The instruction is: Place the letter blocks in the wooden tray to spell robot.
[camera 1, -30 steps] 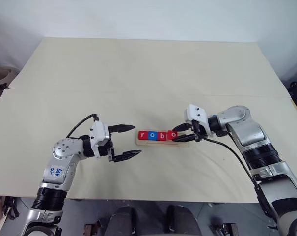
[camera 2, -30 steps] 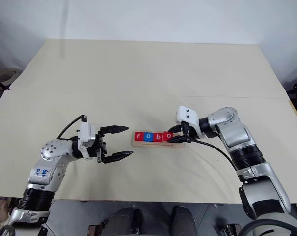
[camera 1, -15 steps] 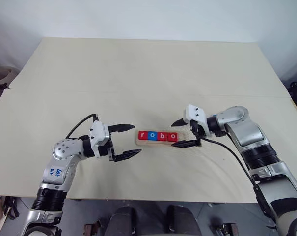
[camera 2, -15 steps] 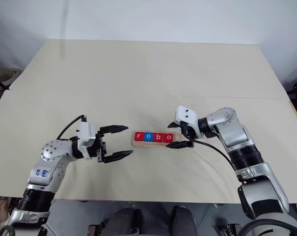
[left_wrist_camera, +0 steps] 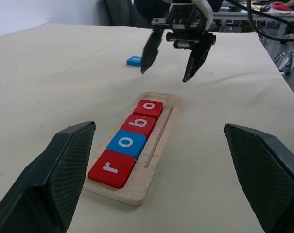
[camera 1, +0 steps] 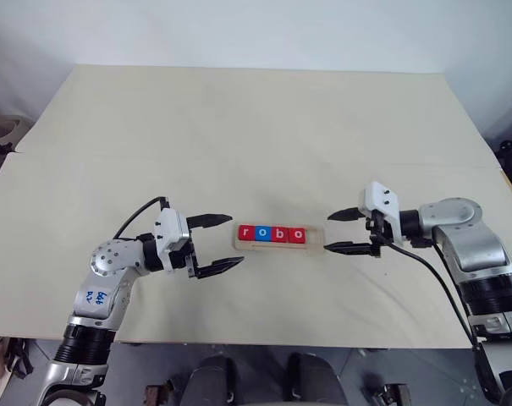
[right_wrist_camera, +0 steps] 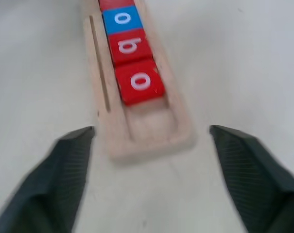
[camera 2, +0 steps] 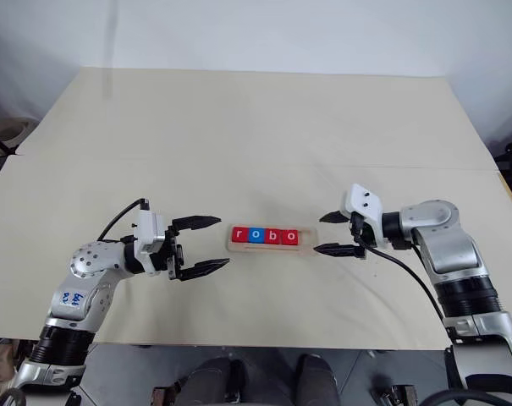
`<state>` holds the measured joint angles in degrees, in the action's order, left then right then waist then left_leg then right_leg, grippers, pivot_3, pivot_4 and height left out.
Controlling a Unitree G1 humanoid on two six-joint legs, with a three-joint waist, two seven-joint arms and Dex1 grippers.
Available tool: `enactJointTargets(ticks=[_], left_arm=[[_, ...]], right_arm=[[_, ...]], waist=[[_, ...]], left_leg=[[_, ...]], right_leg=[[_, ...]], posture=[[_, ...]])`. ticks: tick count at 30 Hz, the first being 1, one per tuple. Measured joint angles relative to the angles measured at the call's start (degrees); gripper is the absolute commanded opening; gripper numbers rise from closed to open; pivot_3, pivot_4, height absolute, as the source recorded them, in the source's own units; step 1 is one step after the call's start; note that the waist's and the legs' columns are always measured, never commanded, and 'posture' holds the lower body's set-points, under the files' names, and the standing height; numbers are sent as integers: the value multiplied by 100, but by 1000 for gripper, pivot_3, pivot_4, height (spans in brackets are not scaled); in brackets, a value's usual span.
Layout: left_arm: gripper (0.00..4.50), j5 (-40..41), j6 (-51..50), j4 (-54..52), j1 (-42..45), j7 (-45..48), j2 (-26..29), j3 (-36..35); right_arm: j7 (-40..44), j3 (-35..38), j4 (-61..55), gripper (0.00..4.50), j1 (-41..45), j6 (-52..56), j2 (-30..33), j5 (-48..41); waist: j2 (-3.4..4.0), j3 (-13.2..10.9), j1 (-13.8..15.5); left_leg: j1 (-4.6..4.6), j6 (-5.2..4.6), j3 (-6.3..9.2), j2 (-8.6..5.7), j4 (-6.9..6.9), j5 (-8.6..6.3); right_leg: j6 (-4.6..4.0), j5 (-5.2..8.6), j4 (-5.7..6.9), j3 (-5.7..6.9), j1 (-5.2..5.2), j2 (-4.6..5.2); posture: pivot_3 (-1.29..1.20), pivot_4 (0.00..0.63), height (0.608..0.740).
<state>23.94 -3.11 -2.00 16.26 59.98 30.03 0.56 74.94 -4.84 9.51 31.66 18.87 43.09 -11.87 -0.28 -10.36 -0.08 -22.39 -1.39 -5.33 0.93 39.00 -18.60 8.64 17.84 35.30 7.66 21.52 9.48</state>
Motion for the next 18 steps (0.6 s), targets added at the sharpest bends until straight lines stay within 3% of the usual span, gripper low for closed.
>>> enactJointTargets(ticks=[8,18], left_arm=[[4500,-1,10,74,114,78,-30,45],[4500,-2,8,64,133,57,-41,48]], right_arm=[[-304,-229,73,65,159,-10,-198,178],[-430,-748,381,65,521,12,-551,373]], waist=[[0,0,-14],[0,0,-4]], left_leg=[[1,0,0,1,0,0],[0,0,1,0,1,0]], right_leg=[[0,0,2,0,0,-1],[0,0,1,0,0,-1]], posture=[[0,150,740],[0,150,740]])
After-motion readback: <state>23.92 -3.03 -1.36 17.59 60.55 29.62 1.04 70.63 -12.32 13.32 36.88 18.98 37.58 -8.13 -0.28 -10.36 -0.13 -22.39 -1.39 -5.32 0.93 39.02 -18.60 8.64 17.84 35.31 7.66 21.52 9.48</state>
